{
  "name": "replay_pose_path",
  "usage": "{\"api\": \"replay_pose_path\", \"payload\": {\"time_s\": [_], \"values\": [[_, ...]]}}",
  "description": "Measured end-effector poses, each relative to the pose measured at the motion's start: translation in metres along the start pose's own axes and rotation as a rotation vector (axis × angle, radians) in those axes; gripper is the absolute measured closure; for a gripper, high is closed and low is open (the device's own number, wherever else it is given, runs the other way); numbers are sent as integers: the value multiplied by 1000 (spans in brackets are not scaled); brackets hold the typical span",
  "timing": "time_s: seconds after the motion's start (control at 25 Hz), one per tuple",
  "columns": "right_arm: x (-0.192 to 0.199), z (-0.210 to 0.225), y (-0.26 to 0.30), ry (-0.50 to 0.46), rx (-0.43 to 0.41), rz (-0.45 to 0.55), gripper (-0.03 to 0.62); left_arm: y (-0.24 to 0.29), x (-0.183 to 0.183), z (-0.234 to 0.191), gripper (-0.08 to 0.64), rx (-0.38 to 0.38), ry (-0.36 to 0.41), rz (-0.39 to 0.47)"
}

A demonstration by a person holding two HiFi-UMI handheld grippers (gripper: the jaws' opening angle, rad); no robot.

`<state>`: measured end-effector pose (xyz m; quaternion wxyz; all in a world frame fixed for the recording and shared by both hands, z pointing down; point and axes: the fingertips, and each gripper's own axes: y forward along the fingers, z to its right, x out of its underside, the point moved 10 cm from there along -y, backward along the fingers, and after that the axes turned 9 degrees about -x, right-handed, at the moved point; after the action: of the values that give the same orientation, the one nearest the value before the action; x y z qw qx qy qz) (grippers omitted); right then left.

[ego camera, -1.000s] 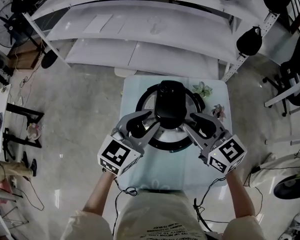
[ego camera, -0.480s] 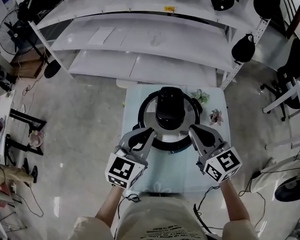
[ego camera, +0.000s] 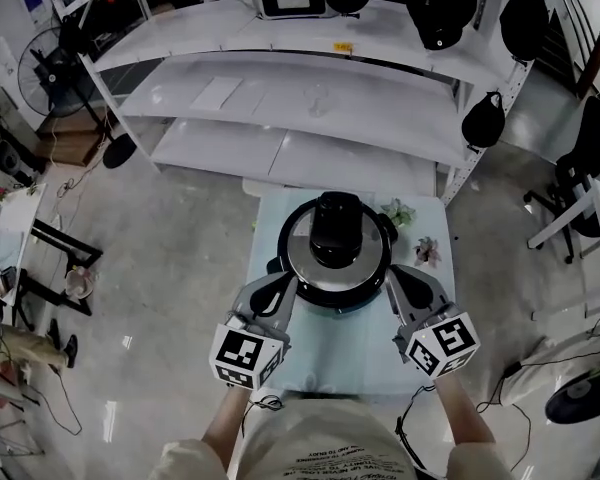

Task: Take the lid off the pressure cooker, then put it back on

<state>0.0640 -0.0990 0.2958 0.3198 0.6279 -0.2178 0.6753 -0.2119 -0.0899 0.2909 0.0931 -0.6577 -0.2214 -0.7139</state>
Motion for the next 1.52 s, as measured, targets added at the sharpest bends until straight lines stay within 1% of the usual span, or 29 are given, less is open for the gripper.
{"api": "replay_pose_path", "payload": {"time_s": [0.16,0.4,0.64,0.84,1.08,1.28,1.52], "values": [[-6,0,-11,6,14,17,588,-13,-3,2,537,-29,2,11],[-6,-2,-20,20,27,39,588,-23,-6,-1,537,-77,-18,38],[-7,-3,-32,43,66,70,588,-34,-3,-4,537,-110,-49,40],[-6,-2,-40,48,88,87,588,-38,-3,-6,537,-139,-52,62],[-6,-5,-45,43,102,83,588,-43,-1,-3,537,-156,-63,59],[-7,-9,-45,19,105,80,588,-45,2,0,537,-160,-58,52],[-7,-10,-48,8,106,80,588,-47,3,4,537,-148,-75,49]]}}
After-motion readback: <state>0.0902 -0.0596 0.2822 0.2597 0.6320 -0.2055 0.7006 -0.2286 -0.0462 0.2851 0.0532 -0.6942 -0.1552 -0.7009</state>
